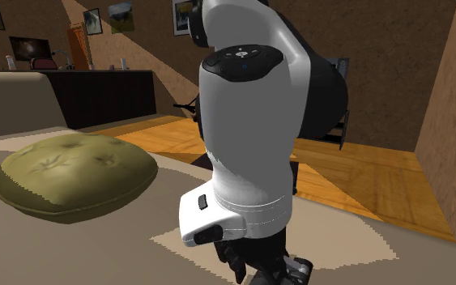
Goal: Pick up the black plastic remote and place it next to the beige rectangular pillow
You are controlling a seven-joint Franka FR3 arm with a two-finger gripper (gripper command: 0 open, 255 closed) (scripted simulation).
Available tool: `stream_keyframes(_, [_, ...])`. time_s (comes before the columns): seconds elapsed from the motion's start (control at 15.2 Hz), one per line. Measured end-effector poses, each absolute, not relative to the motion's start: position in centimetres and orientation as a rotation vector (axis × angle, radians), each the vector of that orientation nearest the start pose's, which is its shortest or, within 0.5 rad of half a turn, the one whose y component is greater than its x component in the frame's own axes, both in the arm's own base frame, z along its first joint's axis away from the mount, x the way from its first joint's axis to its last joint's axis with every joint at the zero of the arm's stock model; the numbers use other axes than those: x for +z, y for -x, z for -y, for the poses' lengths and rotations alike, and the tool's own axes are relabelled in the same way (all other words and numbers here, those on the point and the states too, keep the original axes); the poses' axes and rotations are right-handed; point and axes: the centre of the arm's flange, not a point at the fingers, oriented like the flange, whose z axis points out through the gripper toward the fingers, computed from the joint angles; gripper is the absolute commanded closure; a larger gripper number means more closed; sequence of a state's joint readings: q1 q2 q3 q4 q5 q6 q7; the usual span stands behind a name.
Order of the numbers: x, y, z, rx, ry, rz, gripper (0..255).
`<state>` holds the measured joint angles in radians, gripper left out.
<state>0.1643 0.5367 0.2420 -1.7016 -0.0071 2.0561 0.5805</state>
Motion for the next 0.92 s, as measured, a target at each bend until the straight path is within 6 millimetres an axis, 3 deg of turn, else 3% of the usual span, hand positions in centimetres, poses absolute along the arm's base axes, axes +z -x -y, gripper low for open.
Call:
stream_keyframes(0.66, [28.1,-60.7,-24.4,0.310,3.084,-0.300,255])
stream_keyframes(0.92, [29.6,-60.6,-24.6,0.318,3.084,-0.296,255])
